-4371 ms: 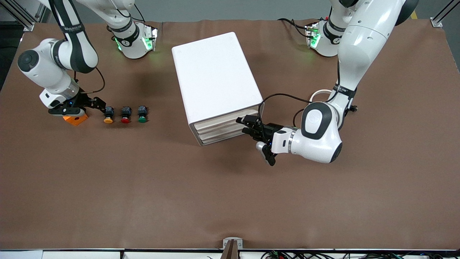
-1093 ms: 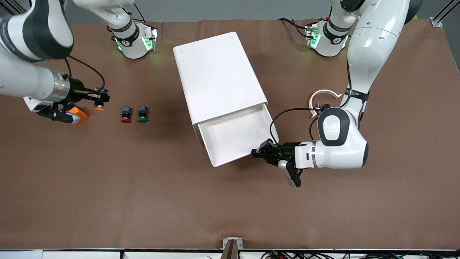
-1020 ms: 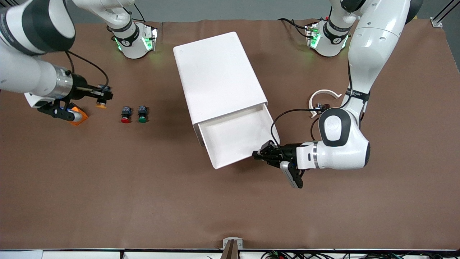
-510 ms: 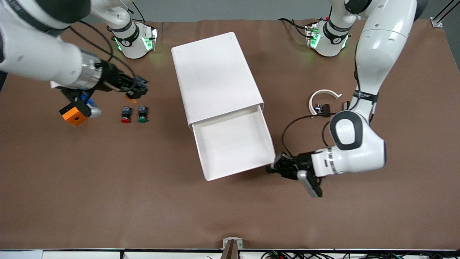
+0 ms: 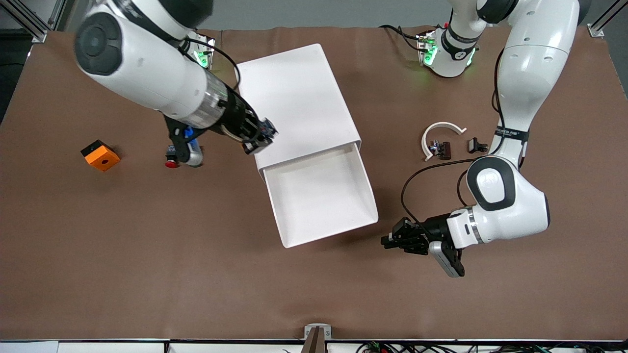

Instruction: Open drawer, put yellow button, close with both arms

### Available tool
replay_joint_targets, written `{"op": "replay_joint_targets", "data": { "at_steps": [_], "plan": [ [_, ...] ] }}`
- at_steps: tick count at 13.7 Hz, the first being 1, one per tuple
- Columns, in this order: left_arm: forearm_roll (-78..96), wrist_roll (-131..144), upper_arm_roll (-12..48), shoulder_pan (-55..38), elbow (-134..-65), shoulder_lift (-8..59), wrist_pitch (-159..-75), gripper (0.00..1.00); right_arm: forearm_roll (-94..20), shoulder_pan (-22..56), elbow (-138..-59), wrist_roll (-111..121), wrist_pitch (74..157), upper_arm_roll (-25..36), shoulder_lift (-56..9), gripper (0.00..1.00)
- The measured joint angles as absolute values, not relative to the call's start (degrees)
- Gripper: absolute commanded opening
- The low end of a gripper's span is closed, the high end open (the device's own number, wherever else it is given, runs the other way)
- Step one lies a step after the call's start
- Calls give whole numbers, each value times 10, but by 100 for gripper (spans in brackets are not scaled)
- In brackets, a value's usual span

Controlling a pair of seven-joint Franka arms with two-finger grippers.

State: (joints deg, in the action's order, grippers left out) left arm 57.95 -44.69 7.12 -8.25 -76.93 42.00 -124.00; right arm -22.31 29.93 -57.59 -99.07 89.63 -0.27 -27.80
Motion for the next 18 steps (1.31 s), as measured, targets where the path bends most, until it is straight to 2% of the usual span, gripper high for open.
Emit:
{"op": "replay_joint_targets", "data": {
  "at_steps": [5,10,16,18],
  "plan": [
    [566,-435,60,-80,-761,411,-1246,100,-117,386,-542,-1152,951,4,-352,0],
    [394,-281,43,-71,-760,354,-1239,100,-80,408,-492,-1204,974,38,-448,0],
    [160,-124,41,-51,-765,273,-1121,100,-80,417,-474,-1218,1006,60,-487,0],
    [99,-89,41,-43,-787,238,-1102,100,-80,429,-473,-1229,1025,70,-496,0]
  ]
}}
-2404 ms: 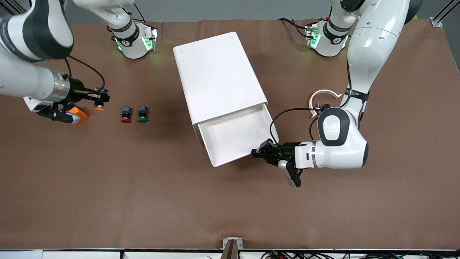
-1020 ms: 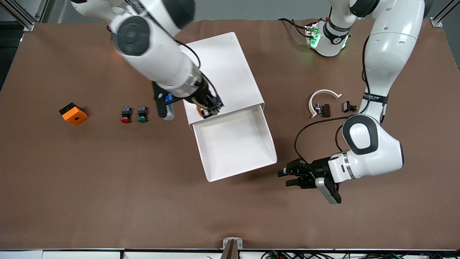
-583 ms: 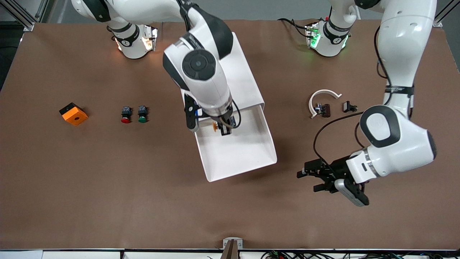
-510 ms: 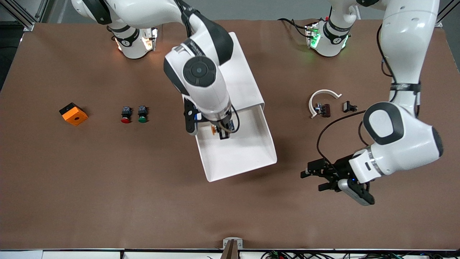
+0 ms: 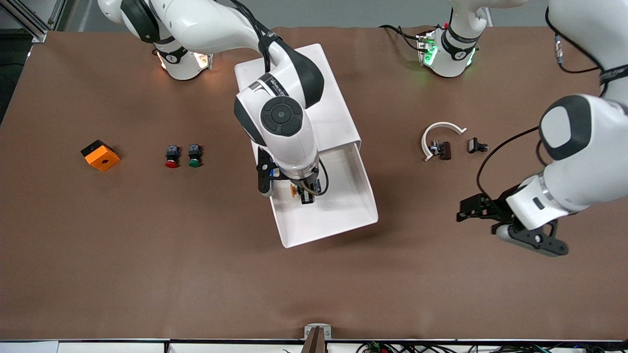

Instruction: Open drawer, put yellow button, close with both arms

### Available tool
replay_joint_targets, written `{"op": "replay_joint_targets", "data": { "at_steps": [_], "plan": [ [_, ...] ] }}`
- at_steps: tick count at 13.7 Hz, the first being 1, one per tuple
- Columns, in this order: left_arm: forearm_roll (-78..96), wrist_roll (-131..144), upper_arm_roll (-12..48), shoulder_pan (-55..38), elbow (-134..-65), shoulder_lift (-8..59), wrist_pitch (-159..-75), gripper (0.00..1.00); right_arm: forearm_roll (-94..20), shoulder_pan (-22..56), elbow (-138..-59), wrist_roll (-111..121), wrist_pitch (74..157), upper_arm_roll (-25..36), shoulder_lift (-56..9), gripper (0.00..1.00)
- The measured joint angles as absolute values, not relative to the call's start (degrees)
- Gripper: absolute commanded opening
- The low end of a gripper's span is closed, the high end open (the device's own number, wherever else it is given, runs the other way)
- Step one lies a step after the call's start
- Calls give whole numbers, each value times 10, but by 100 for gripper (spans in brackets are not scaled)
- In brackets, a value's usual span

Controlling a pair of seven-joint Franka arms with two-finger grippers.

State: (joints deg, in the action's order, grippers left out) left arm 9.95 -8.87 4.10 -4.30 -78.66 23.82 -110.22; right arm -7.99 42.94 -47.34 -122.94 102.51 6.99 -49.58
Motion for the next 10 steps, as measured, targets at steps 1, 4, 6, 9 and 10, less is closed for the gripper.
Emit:
{"op": "replay_joint_targets", "data": {
  "at_steps": [1,4,6,9,10],
  "plan": [
    [66,-59,41,-41,-805,219,-1099,100,-80,434,-473,-1232,1031,73,-502,0],
    [-11,20,42,-45,-867,168,-1096,100,-80,440,-467,-1235,1040,79,-518,0],
    [-19,33,42,-43,-908,132,-1096,100,-80,440,-463,-1235,1039,82,-518,0],
    [-21,35,41,-29,-968,67,-1096,100,-80,440,-460,-1235,1039,83,-520,0],
    [-21,34,41,-22,-988,46,-1096,100,-80,440,-460,-1235,1039,84,-522,0]
  ]
}}
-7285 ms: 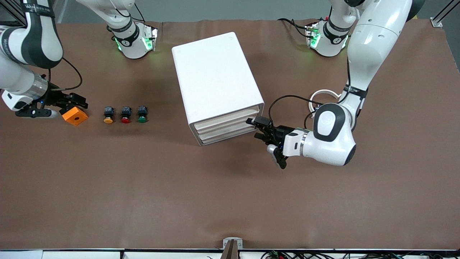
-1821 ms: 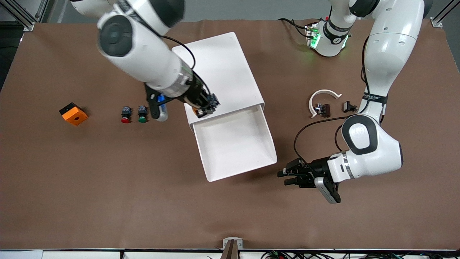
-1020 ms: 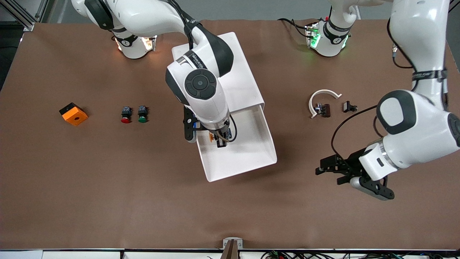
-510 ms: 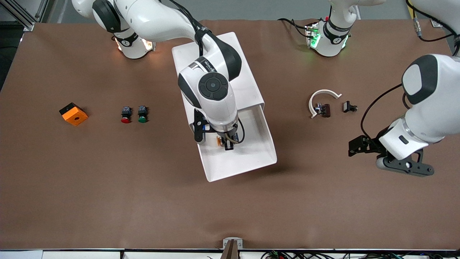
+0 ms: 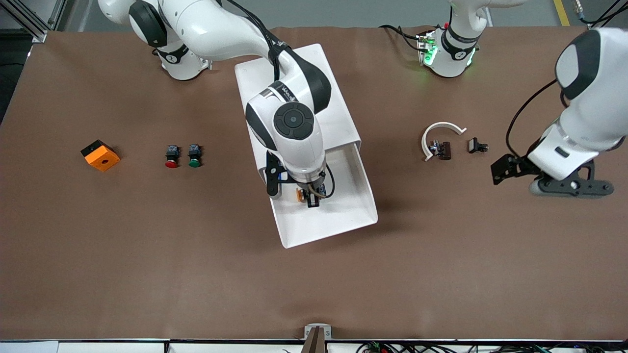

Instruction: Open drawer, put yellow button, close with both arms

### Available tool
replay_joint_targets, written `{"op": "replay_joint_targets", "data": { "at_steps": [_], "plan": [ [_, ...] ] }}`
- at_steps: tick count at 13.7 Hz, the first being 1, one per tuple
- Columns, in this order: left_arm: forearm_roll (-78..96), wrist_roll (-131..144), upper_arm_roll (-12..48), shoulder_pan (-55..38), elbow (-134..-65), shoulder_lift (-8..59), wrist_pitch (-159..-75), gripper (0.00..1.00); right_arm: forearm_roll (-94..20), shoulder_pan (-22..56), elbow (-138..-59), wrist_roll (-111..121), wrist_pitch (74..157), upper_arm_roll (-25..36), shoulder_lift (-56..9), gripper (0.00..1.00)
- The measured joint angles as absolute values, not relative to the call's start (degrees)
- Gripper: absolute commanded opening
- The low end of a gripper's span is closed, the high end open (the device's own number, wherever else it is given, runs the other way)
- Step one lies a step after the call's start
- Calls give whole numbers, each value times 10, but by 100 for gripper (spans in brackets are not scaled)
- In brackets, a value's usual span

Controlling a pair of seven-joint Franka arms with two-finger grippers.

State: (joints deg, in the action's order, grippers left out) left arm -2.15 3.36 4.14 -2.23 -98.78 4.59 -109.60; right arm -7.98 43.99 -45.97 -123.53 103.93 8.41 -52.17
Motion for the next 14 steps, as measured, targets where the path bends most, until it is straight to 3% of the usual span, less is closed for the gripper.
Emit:
{"op": "replay_joint_targets", "data": {
  "at_steps": [2,3,4,5,9,14],
  "plan": [
    [-22,32,41,-11,-1027,6,-1096,100,-80,440,-456,-1235,1039,84,-524,0],
    [-22,24,41,-3,-1044,-13,-1097,100,-80,440,-456,-1235,1038,84,-525,46],
    [-22,11,41,4,-1055,-30,-1096,100,-80,440,-455,-1235,1039,85,-525,77],
    [-22,-2,41,10,-1061,-44,-1088,100,-80,440,-454,-1235,1040,85,-525,100],
    [-22,-12,40,18,-1024,-80,-1001,100,-80,440,-450,-1235,1038,90,-528,100],
    [-22,-12,41,14,-935,-59,-948,100,-80,435,-410,-1235,1018,91,-528,100]
  ]
}}
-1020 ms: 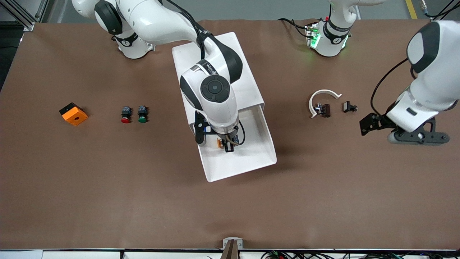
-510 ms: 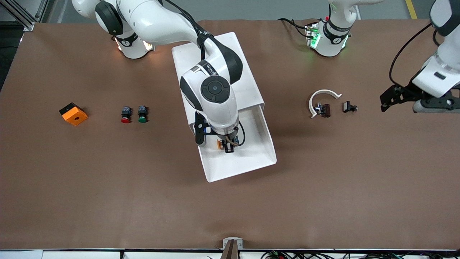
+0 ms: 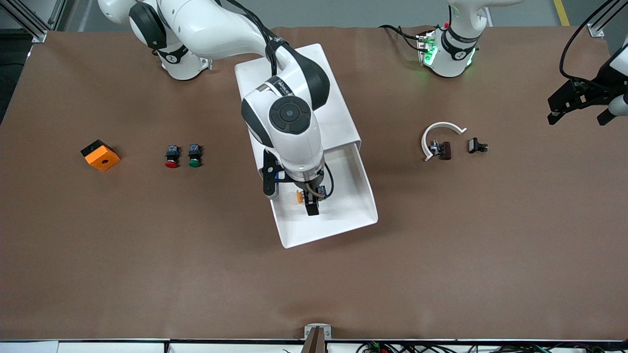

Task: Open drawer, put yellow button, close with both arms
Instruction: 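Lift the right gripper out of the drawer and draw it back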

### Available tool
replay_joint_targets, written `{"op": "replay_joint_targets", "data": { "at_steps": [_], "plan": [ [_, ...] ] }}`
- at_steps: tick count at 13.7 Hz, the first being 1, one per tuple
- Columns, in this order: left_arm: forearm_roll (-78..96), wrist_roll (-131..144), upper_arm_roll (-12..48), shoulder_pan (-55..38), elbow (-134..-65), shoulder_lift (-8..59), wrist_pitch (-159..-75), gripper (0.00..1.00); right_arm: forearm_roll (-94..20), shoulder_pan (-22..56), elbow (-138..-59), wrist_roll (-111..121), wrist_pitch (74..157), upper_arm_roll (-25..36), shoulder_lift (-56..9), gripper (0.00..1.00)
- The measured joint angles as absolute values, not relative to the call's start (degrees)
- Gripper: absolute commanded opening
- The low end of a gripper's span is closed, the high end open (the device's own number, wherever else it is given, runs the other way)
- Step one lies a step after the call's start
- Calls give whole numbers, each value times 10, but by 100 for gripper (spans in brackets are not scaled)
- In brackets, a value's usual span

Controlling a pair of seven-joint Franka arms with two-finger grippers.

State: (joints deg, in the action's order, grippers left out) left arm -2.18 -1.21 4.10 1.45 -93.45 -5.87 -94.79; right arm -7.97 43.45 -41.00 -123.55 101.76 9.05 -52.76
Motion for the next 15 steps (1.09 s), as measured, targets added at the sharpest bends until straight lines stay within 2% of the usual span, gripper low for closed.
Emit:
{"op": "replay_joint_targets", "data": {
  "at_steps": [4,6,9,15],
  "plan": [
    [-22,-12,42,15,-883,-12,-932,100,-83,423,-382,-1236,1006,85,-522,100],
    [-22,-13,41,18,-873,8,-932,100,-87,389,-373,-1232,992,44,-505,100],
    [-22,-15,40,14,-868,20,-932,100,-88,319,-368,-1156,933,-24,-475,100],
    [-22,-15,36,7,-862,20,-929,100,-89,252,-366,-840,759,-33,-434,100]
  ]
}}
